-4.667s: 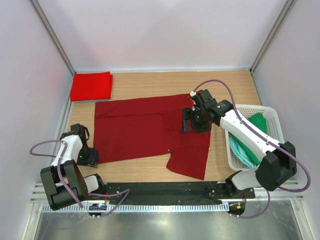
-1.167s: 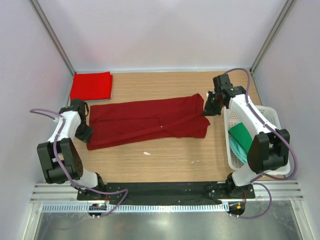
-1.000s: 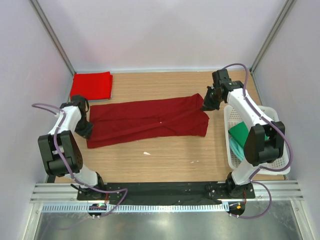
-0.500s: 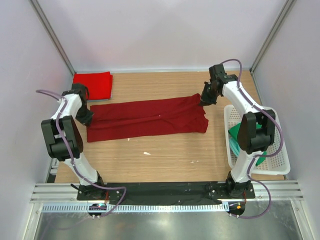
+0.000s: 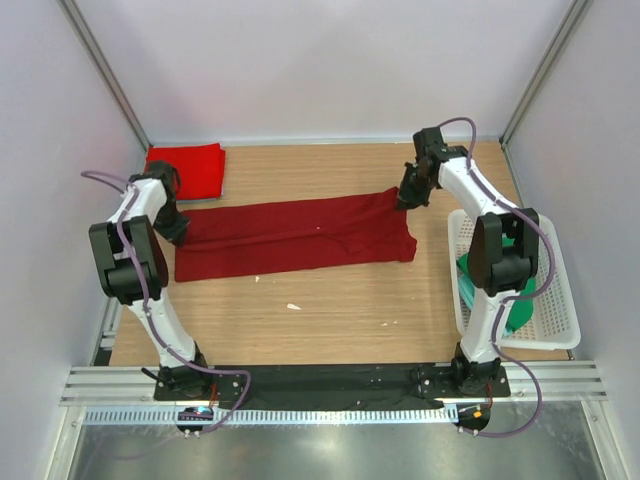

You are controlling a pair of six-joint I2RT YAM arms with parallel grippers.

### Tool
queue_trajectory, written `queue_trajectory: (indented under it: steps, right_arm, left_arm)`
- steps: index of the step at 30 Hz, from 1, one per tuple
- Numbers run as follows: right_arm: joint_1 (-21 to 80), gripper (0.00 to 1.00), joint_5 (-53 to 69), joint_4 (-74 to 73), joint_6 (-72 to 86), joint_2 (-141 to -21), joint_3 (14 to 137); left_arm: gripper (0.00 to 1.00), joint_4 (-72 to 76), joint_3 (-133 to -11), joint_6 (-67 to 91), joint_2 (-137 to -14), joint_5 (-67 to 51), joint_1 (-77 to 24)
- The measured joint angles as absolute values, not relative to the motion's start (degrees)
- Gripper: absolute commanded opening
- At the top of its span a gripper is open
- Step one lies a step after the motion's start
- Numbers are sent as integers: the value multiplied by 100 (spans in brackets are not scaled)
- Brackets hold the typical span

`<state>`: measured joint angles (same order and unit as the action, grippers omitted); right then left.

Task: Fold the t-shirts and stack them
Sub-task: Fold the tshirt

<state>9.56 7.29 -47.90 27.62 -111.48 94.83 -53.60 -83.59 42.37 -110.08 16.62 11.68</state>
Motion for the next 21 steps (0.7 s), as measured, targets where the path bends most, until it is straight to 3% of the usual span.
queue_trajectory:
  steps: [4, 6, 7, 8, 14, 21]
  right_arm:
    - [941, 22, 731, -4672, 2847, -11419, 9660]
    - [915, 32, 714, -4528, 2908, -11712, 9856]
    - [893, 42, 711, -4447, 2943, -11920, 10036]
    - [871, 44, 709, -4331, 2980, -12121, 10204]
    - [858, 55, 690, -4246, 2950, -12267, 10499]
    - [1092, 60, 1184, -3868, 2906, -10298, 8449]
  left_arm:
    - [20, -5369, -8613, 4110, -11240, 1664, 1168]
    - [40, -5406, -8842, 3957, -11330, 1826, 1131]
    - [47, -5408, -9004, 3852, -11340, 1964, 1098]
    - [49, -5404, -9135, 3774, -11338, 2075, 1066]
    - [44, -5260, -9247, 3548, -10630, 2086, 773]
    - [39, -4595, -7039, 3551, -8652, 766, 639]
